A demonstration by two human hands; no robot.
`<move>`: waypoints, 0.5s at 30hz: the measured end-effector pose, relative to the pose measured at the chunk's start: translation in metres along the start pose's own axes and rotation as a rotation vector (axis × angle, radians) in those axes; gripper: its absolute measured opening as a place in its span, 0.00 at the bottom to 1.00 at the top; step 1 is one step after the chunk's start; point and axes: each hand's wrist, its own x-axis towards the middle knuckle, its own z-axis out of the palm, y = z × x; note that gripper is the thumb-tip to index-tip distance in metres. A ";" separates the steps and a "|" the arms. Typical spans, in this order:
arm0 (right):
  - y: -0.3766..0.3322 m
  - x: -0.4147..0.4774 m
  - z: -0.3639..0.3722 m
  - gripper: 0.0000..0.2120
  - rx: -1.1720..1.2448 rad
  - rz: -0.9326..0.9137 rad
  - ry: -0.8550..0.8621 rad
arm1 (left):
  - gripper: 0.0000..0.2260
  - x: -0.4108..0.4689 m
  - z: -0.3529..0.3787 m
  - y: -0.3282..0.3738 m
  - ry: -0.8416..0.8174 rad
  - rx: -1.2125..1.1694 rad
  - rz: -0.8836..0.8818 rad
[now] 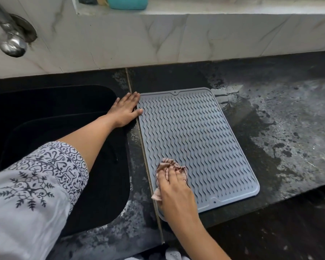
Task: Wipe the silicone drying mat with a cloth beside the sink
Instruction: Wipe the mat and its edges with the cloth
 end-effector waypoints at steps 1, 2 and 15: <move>0.002 0.000 -0.012 0.28 0.027 -0.018 -0.007 | 0.30 0.000 -0.002 0.001 -0.014 0.005 -0.005; 0.006 0.006 -0.022 0.23 0.086 -0.044 0.014 | 0.30 0.000 -0.004 0.003 -0.028 0.020 -0.012; 0.037 0.128 -0.007 0.32 0.090 -0.134 -0.010 | 0.31 -0.084 0.023 0.045 -0.109 0.117 -0.022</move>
